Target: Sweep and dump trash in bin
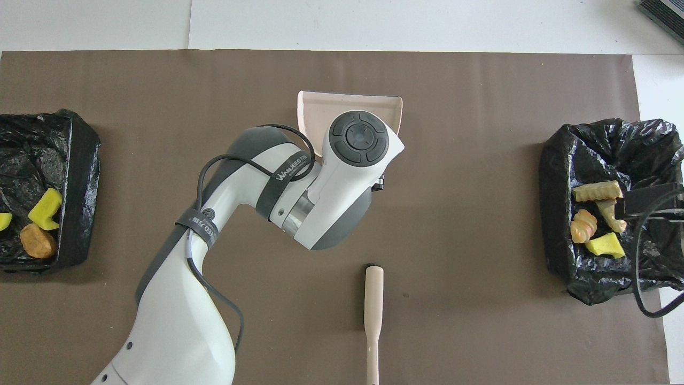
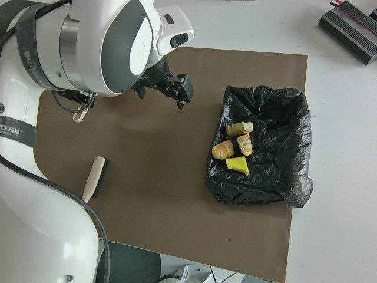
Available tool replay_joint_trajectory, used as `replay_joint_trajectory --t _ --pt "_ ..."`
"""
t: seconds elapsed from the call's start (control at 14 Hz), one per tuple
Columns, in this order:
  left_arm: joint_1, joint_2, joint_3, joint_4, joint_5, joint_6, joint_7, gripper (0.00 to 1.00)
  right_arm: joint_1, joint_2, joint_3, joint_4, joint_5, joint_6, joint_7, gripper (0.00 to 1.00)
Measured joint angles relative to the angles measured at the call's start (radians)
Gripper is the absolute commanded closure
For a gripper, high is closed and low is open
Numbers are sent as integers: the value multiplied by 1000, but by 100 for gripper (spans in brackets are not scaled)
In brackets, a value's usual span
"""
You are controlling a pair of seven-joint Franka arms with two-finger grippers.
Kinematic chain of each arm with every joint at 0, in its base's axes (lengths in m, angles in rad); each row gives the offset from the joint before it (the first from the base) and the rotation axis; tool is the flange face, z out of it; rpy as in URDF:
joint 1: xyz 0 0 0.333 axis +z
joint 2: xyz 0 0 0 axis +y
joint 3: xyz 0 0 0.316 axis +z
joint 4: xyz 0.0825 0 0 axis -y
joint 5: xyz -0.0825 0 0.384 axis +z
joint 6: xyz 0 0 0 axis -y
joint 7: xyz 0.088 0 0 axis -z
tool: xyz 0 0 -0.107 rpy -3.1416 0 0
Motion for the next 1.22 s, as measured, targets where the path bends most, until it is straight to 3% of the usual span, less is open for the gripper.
replay_joint_trajectory --t 0.36,0.5,0.72,0.86,1.0,1.07,1.22 --pt "-22 79 3 42 -5 43 -32 100 0 0 0 0 0 0 0 0" --pt "-21 86 5 41 -45 75 -67 92 0 0 0 0 0 0 0 0" --pt "-21 91 9 19 -69 141 -93 89 0 0 0 0 0 0 0 0" --pt "-21 91 9 1 -70 154 -97 74 0 0 0 0 0 0 0 0" --pt "-21 90 9 0 -70 157 -97 31 0 0 0 0 0 0 0 0" --pt "-21 90 10 0 -70 157 -97 4 0 0 0 0 0 0 0 0" --pt "-19 90 15 0 -69 159 -97 0 0 0 0 0 0 0 0 0"
